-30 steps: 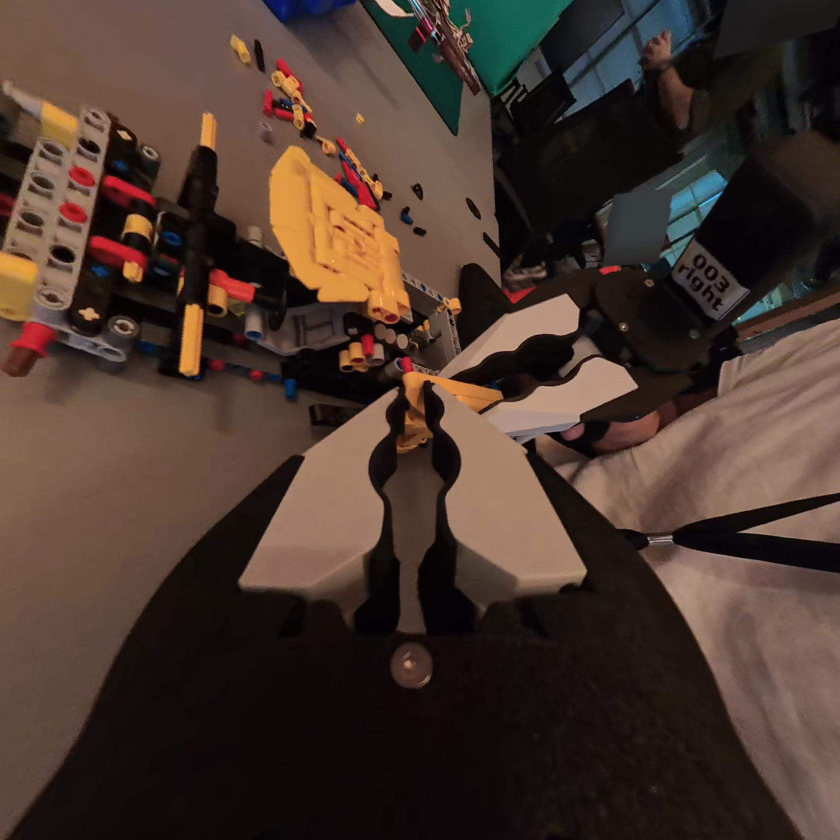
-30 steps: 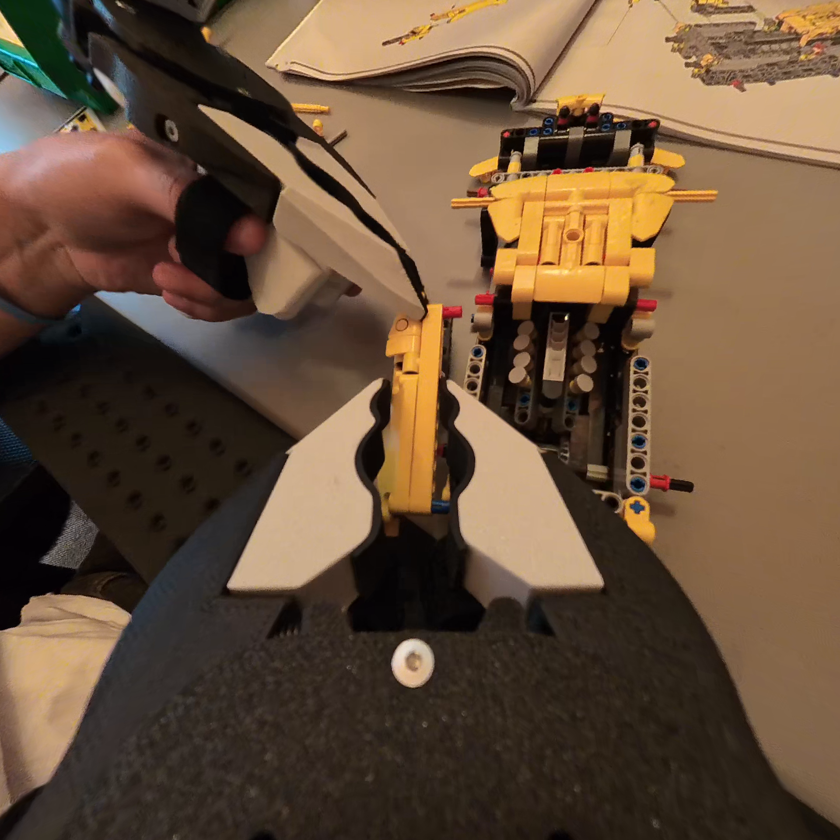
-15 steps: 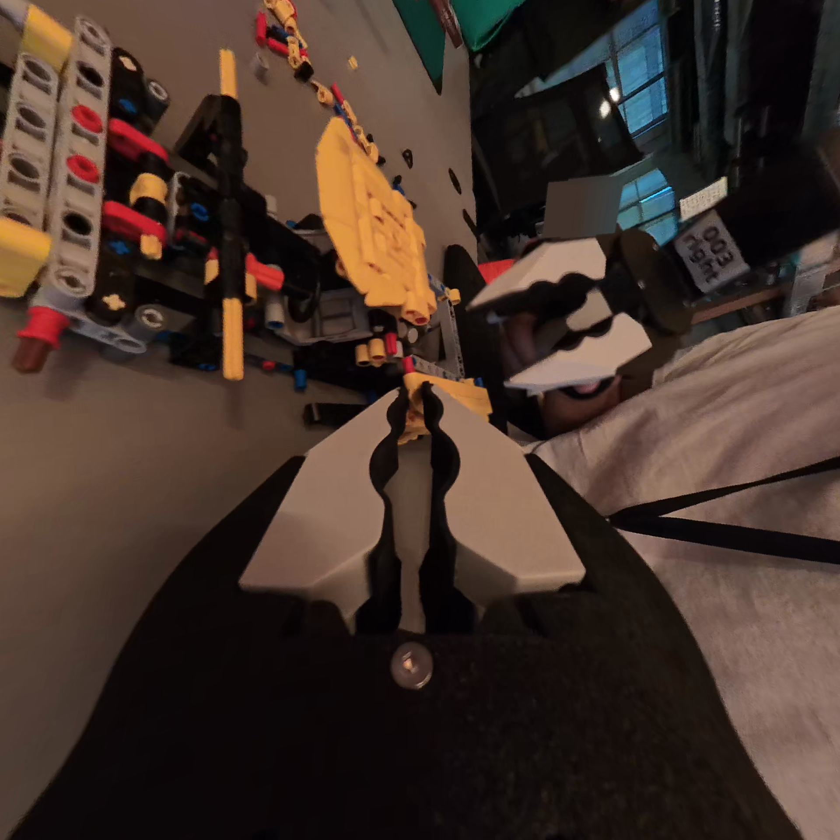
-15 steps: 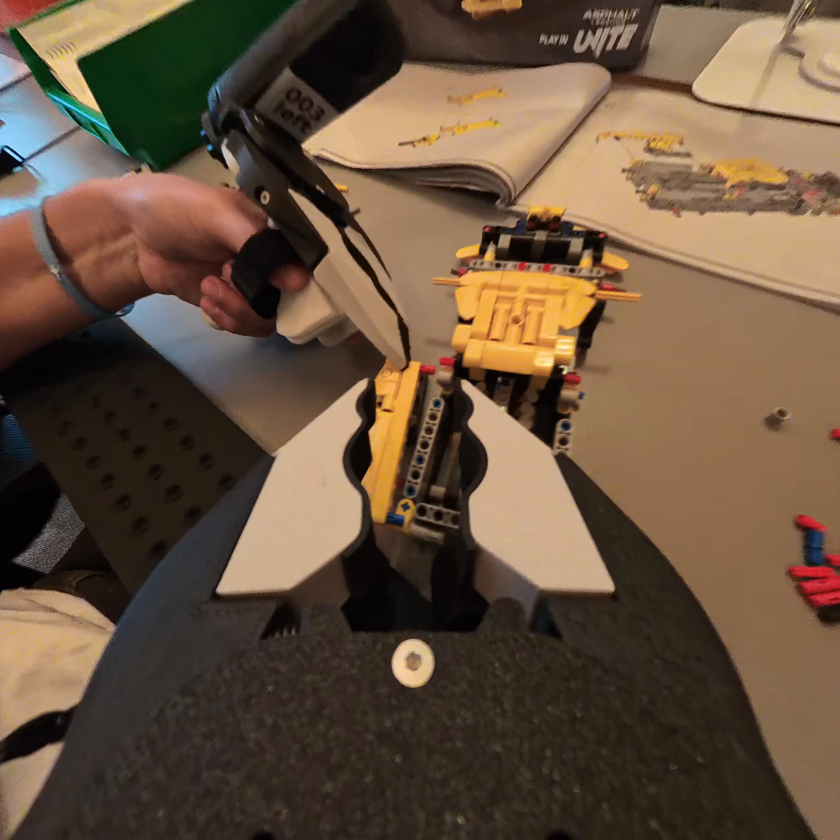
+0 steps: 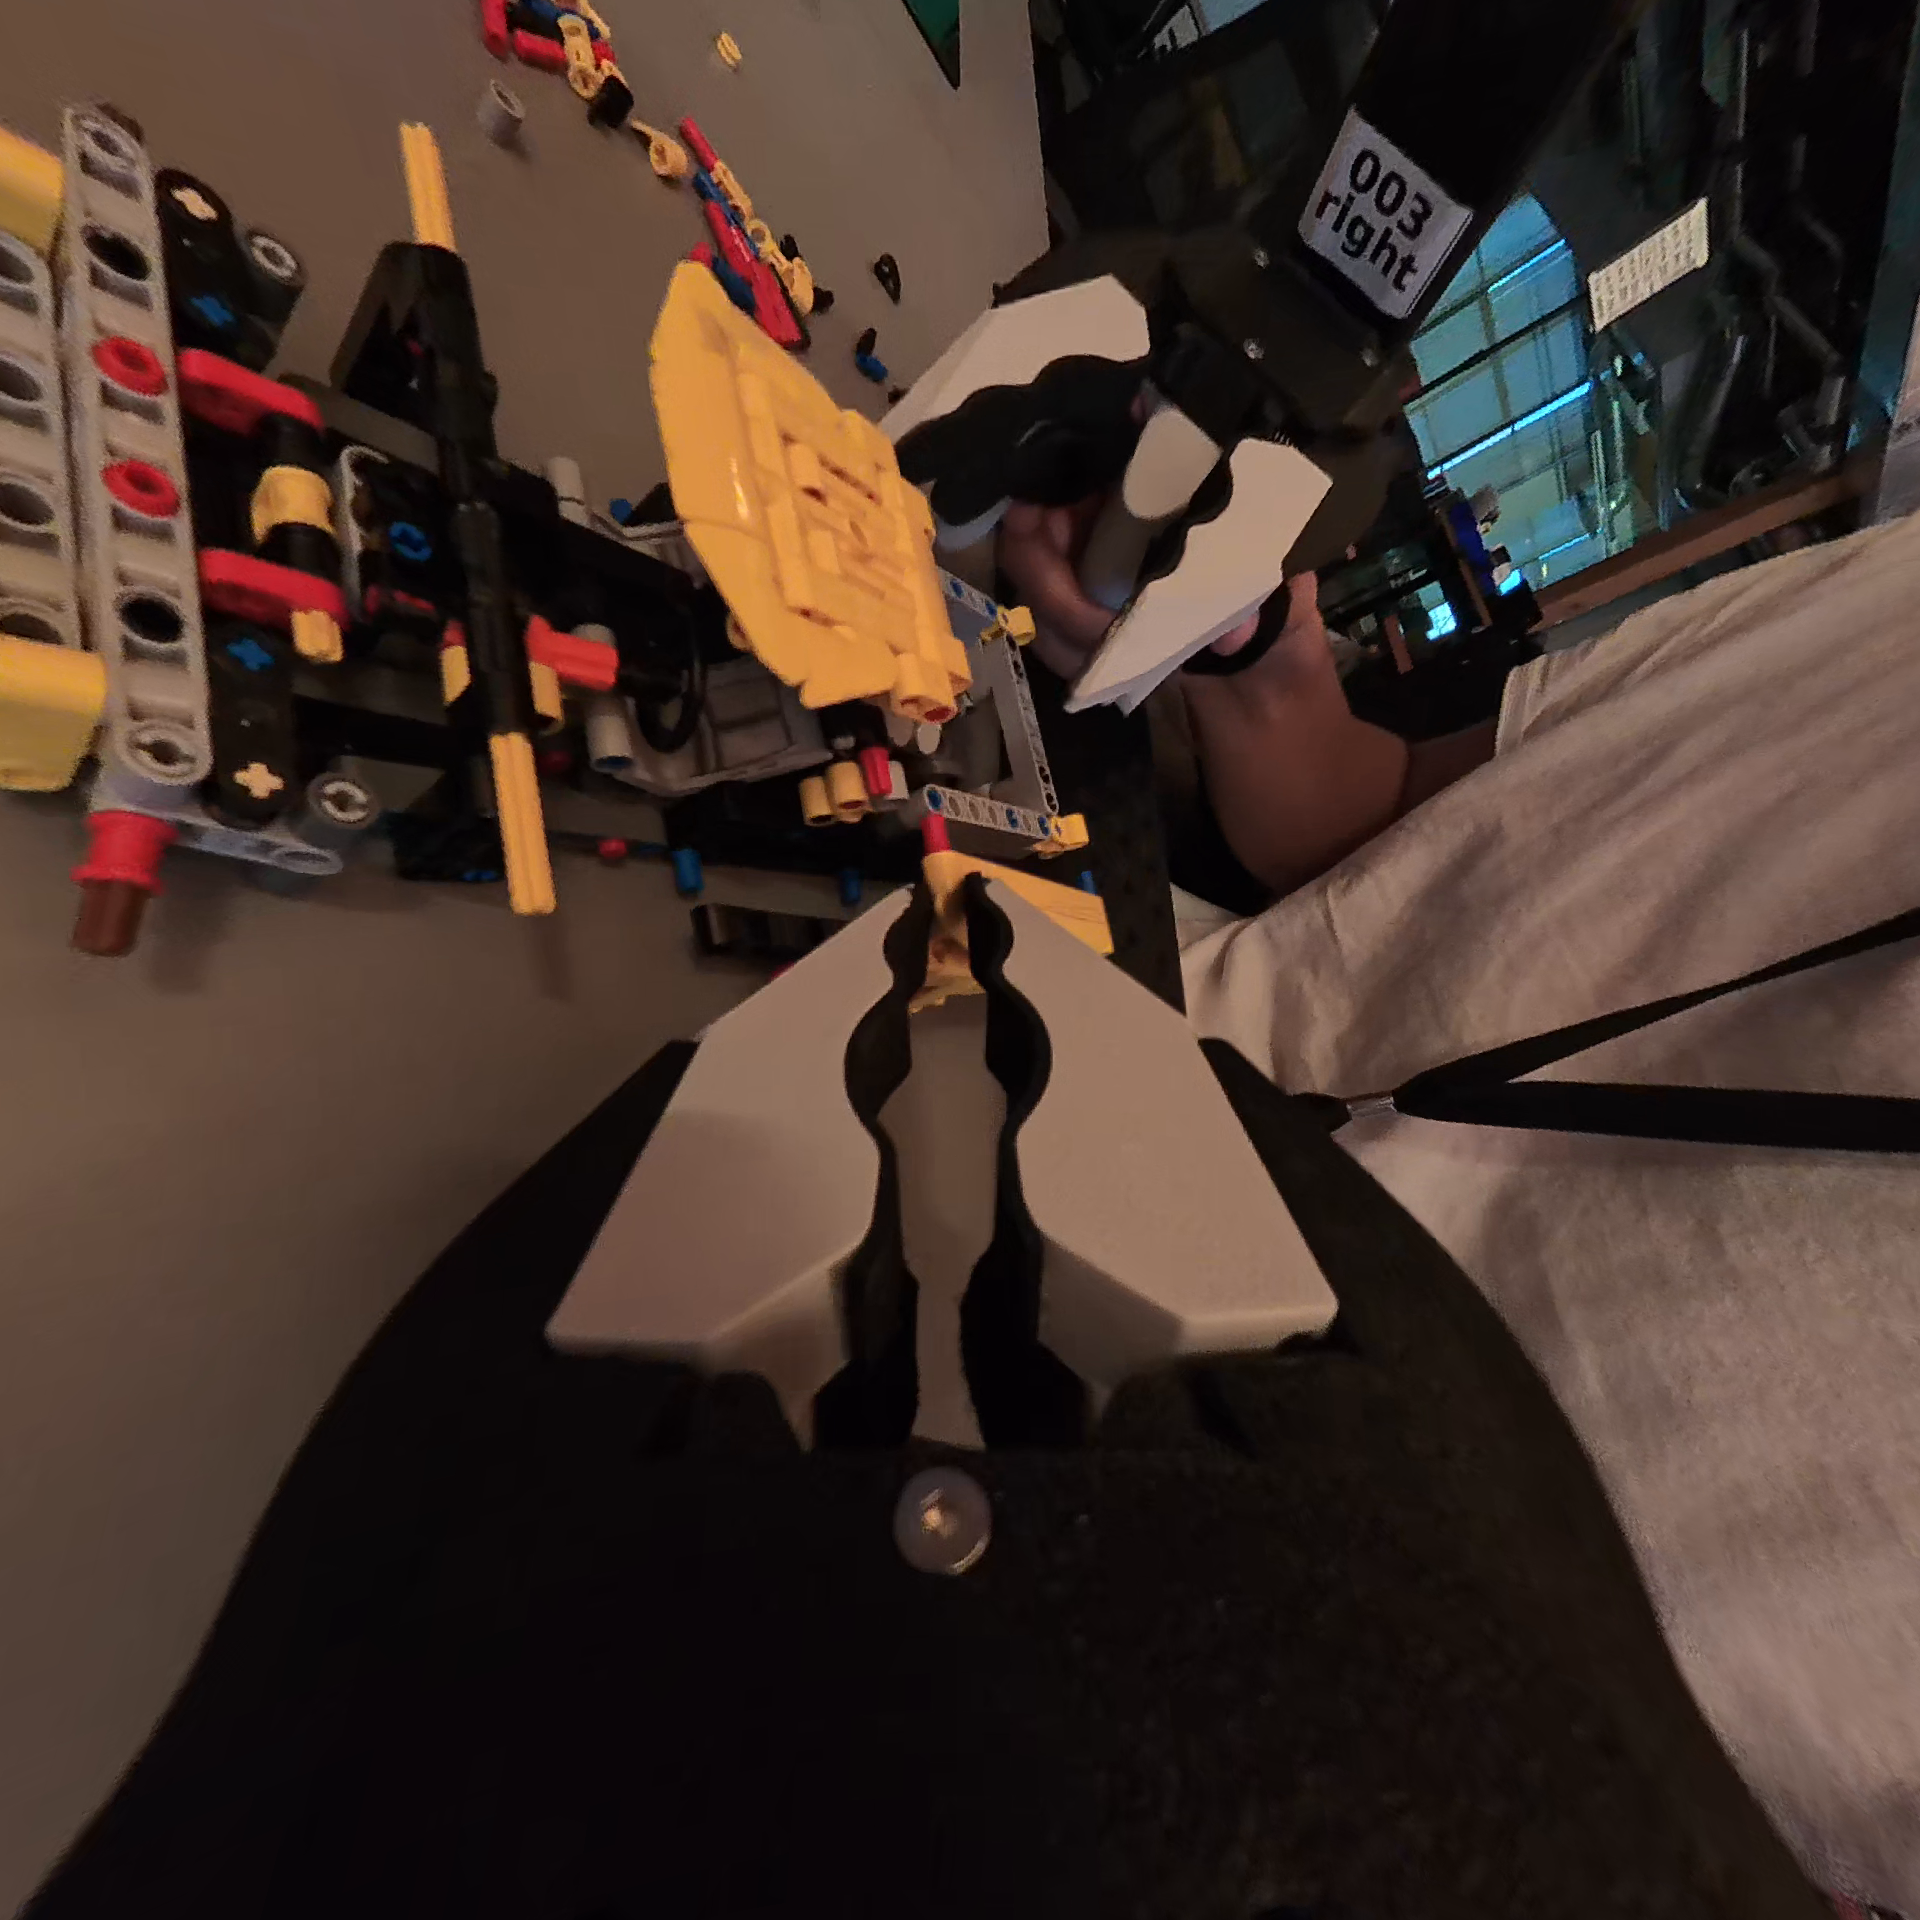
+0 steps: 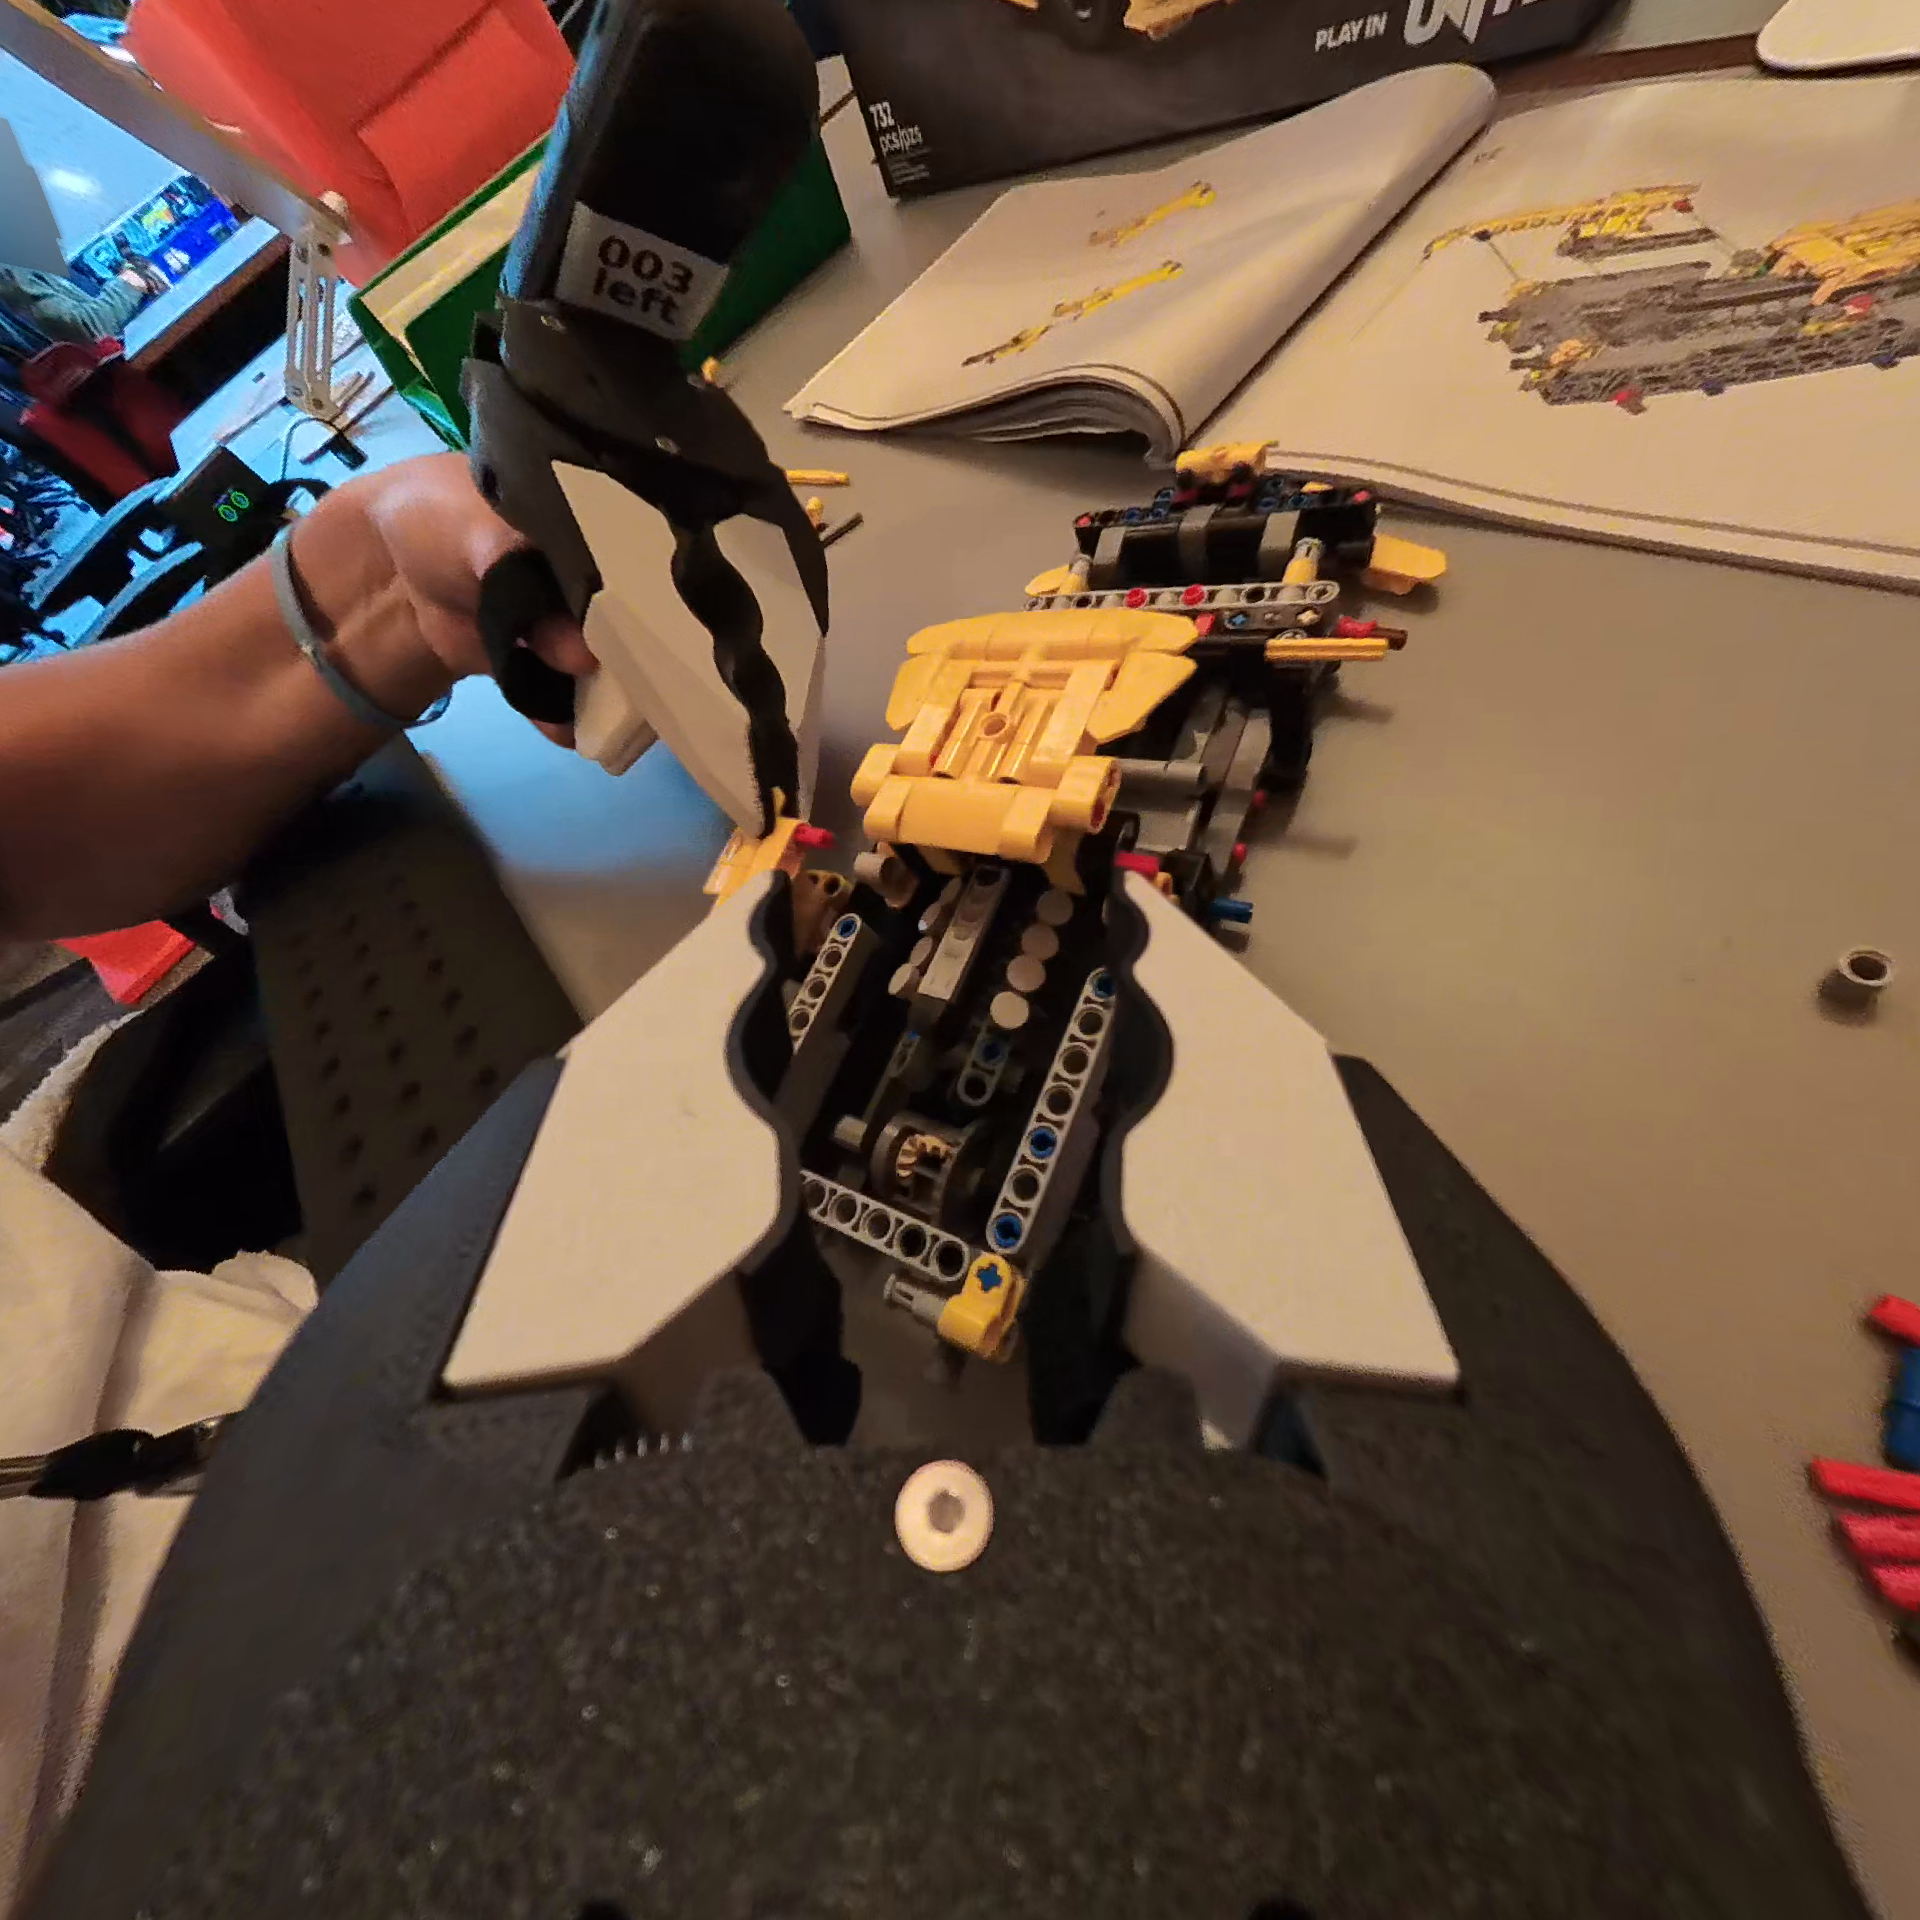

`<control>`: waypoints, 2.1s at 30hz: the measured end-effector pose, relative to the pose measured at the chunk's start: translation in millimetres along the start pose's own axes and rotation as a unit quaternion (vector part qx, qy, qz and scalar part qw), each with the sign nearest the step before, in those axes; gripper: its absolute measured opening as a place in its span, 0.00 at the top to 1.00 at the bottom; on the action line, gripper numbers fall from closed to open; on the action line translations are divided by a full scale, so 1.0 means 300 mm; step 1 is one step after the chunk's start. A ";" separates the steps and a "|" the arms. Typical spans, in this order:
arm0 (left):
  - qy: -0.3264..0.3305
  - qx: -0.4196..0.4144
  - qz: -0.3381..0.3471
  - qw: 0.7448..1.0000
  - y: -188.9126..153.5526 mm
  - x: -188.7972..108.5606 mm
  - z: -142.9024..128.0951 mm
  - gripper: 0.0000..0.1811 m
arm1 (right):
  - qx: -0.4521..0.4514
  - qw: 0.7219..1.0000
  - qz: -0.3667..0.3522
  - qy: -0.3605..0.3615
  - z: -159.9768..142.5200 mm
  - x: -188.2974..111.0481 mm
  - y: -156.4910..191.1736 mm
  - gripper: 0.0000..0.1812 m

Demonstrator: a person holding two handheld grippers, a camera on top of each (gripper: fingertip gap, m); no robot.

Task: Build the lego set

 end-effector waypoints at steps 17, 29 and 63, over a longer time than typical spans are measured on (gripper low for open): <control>0.011 0.001 0.018 1.000 0.014 0.023 0.007 0.97 | -0.089 0.993 -0.057 0.051 -0.041 0.034 0.074 0.80; 0.019 0.007 0.024 1.000 0.011 0.015 0.000 0.97 | -0.107 0.973 -0.181 0.096 -0.060 0.026 -0.009 0.84; 0.013 0.012 0.025 1.000 -0.005 0.030 0.025 0.97 | 0.099 0.976 -0.103 0.165 -0.098 0.060 -0.080 0.66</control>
Point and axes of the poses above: each gripper's, where its closed fingertips meet, x out along the fingers, z out of its top, y = z × x across the jaws, the point moved 1 cm from there along -x, back along the fingers, and after that the axes turned 11 degrees about x, right-handed, at the moved point
